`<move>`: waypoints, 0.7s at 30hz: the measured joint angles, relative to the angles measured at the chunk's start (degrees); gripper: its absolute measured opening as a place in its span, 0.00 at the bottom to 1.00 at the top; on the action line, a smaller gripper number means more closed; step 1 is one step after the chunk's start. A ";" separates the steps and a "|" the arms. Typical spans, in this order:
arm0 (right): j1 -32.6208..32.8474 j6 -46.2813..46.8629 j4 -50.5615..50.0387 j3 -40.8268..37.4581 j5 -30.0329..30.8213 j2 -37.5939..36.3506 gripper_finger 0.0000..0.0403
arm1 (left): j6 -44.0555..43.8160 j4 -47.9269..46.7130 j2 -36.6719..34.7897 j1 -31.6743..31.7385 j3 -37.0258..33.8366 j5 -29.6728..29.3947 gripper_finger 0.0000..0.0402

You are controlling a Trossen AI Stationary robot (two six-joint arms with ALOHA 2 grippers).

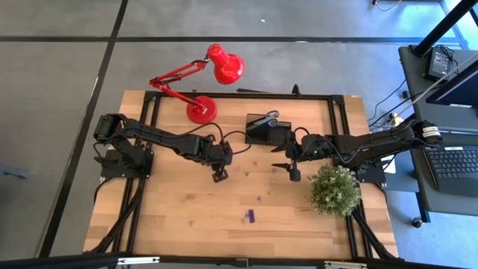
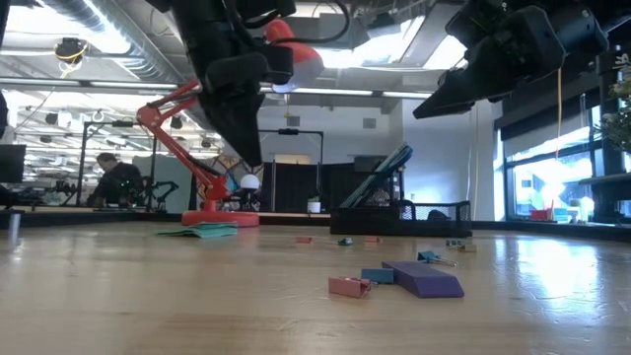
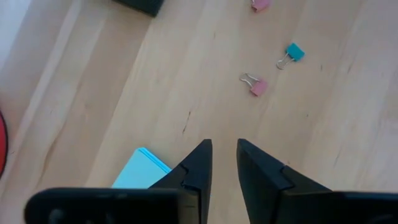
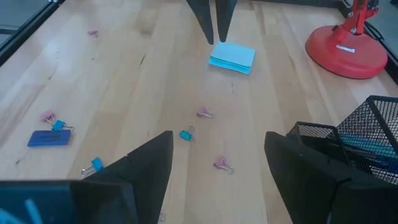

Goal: Pick and place office supplies into organizer
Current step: Put the blue sticky notes into the black desk organizer

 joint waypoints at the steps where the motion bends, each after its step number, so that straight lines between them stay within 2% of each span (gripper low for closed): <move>1: 0.00 0.00 -0.02 0.00 0.00 0.00 0.63 | 0.32 0.12 0.00 0.01 0.02 -0.04 0.18; 9: 0.00 0.00 -0.02 0.00 0.00 0.00 0.63 | -0.12 -0.12 0.00 0.06 0.02 -0.29 0.30; 13: 0.00 -0.03 -0.02 0.00 0.00 0.00 0.63 | 3.36 2.00 0.00 0.06 0.04 1.90 0.37; 15: 0.00 -0.03 -0.02 0.00 0.00 0.00 0.63 | 4.46 3.98 0.00 0.06 0.04 3.57 0.38; 21: 0.00 -0.03 -0.02 0.00 0.00 0.00 0.63 | 4.48 8.40 0.00 0.02 0.06 3.42 0.36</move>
